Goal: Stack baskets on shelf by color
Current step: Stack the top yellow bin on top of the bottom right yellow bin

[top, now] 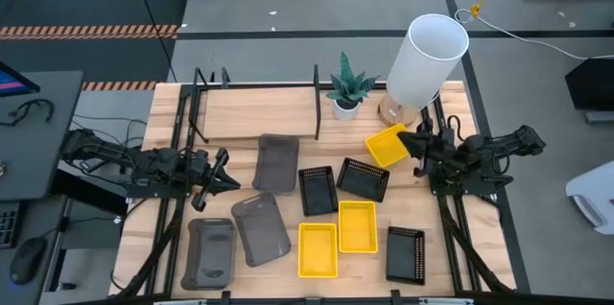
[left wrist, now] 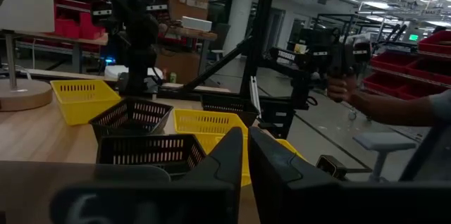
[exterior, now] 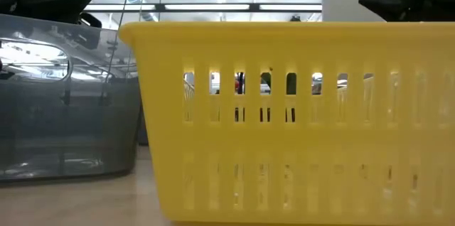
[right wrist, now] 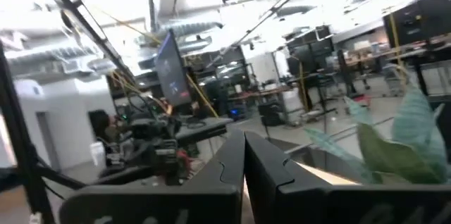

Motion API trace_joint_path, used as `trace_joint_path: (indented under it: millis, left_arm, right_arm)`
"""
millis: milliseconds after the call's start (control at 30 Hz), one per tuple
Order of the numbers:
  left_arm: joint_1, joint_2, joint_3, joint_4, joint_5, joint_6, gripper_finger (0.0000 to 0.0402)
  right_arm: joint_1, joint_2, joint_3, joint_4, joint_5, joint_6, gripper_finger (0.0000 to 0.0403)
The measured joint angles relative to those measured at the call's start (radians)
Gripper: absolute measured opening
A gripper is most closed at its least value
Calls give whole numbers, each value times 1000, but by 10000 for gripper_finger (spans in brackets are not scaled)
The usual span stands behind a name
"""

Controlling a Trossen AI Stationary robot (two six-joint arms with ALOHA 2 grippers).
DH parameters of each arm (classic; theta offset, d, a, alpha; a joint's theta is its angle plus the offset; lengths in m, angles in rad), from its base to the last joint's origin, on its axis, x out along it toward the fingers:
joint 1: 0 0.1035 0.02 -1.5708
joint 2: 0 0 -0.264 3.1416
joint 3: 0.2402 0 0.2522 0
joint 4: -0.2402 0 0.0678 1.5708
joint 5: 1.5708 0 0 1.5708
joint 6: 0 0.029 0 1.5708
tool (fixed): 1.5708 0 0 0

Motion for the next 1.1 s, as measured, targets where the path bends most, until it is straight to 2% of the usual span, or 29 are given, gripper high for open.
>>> trace_joint_path:
  millis: [267,500,767,867,1100]
  left_arm:
    - [0,0,0,0,0,0,38]
    - [0,0,0,0,0,0,28]
    - [0,0,0,0,0,0,37]
    - [0,0,0,0,0,0,39]
    - [0,0,0,0,0,0,30]
  right_arm:
    - [0,0,0,-10,-111,34,14]
    - [0,0,0,-11,-64,48,14]
    - [4,0,0,-134,-93,119,14]
    - [4,10,0,-129,-94,135,14]
    - [5,111,0,-123,-185,259,14]
